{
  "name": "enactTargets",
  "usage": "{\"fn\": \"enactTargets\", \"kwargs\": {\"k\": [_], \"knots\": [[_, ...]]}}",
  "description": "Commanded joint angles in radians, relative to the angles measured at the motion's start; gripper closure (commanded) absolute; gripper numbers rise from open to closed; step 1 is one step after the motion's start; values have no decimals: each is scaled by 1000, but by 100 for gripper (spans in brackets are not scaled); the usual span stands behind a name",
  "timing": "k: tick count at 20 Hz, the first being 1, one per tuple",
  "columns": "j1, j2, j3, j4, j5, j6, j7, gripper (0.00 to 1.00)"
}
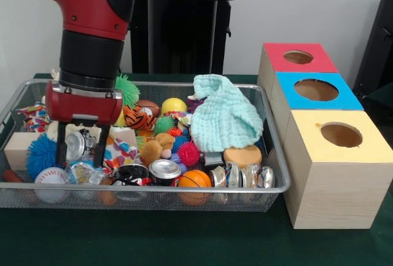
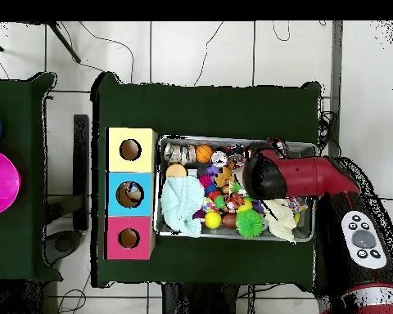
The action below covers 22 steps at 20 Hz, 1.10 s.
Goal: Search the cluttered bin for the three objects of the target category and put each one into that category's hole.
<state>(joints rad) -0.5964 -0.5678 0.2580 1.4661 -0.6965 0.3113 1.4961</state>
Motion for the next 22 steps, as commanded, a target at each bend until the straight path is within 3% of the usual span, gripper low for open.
{"fn": "enactTargets", "kwargs": {"k": [1, 5, 22], "knots": [[22, 57, 43, 43, -12, 30, 18, 0], [20, 46, 41, 51, -8, 40, 10, 0], [14, 120, 23, -39, -58, 0, -17, 0]]}}
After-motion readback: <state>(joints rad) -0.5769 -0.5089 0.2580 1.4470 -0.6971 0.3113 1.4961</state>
